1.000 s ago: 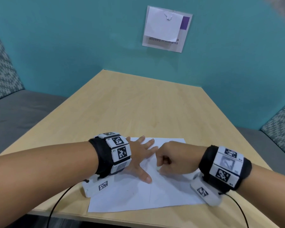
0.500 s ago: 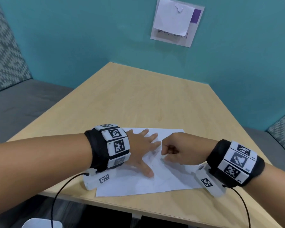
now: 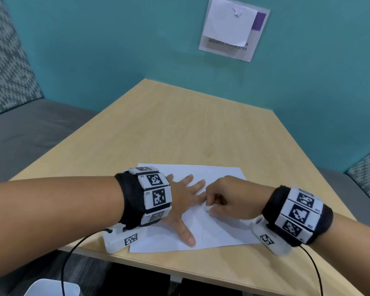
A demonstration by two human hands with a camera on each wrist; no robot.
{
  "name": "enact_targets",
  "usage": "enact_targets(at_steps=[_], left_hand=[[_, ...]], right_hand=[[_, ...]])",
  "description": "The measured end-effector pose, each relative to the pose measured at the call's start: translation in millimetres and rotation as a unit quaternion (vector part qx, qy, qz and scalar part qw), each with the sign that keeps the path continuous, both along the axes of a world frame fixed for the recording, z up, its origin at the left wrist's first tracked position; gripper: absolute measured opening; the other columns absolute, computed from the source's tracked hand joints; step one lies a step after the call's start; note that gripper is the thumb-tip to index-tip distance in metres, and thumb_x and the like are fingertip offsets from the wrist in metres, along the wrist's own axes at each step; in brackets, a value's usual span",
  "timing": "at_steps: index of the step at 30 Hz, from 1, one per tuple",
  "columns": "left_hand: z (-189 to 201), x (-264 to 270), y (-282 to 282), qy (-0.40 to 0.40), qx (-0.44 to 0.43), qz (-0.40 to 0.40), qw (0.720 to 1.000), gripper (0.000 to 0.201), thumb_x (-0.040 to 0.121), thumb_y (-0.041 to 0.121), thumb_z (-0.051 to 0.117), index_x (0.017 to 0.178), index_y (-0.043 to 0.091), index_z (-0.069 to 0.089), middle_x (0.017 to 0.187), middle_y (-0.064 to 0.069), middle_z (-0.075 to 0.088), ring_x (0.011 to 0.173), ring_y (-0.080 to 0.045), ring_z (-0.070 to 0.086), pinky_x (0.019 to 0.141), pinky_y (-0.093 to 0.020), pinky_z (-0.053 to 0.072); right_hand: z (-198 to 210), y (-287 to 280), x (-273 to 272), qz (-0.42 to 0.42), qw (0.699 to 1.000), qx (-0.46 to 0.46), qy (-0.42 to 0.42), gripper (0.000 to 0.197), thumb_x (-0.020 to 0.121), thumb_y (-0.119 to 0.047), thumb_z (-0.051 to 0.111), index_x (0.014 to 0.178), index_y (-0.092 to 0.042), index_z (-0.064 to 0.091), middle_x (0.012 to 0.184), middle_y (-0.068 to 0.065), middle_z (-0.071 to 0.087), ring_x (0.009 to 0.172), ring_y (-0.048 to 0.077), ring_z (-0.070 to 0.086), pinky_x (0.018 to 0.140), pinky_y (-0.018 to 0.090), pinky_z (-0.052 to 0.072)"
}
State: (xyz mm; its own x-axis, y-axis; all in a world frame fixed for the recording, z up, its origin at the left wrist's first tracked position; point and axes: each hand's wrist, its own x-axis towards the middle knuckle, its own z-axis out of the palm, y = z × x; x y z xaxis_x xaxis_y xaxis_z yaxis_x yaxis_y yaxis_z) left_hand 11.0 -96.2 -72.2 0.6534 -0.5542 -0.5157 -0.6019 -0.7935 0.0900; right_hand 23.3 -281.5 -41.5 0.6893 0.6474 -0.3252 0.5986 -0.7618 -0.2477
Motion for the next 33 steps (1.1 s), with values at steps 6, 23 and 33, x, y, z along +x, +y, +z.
enact_targets(at_steps=[6,23,33], left_hand=[[0.0,0.1,-0.2,-0.003,-0.008,0.002,1.000,0.111,0.078,0.072,0.065,0.157,0.040,-0.006,0.162,0.005,-0.030,0.150,-0.026,-0.026,0.117,-0.066,-0.002],[-3.7,2.0,1.2,-0.010,0.000,0.000,1.000,0.121,0.076,0.076,0.063,0.156,0.034,-0.018,0.163,0.004,-0.029,0.150,-0.027,-0.025,0.117,-0.067,-0.001],[-8.5,5.8,2.4,-0.015,0.007,-0.002,1.000,0.125,0.074,0.079,0.061,0.154,0.034,-0.023,0.162,0.005,-0.031,0.150,-0.027,-0.026,0.116,-0.067,0.000]], right_hand=[[-7.8,8.8,-9.2,0.043,0.999,0.006,0.027,0.005,0.086,-0.022,0.062,0.091,-0.019,0.064,0.077,-0.009,0.061,0.066,0.006,0.051,0.067,0.025,0.047],[-6.6,3.1,-27.2,0.052,0.997,0.021,0.045,0.010,0.084,-0.023,0.065,0.091,-0.016,0.067,0.074,-0.004,0.064,0.061,0.006,0.051,0.064,0.026,0.048],[-3.9,-5.0,-20.0,0.018,0.999,0.014,0.025,0.012,0.084,-0.024,0.064,0.092,-0.015,0.067,0.082,0.000,0.069,0.071,0.014,0.059,0.069,0.030,0.051]])
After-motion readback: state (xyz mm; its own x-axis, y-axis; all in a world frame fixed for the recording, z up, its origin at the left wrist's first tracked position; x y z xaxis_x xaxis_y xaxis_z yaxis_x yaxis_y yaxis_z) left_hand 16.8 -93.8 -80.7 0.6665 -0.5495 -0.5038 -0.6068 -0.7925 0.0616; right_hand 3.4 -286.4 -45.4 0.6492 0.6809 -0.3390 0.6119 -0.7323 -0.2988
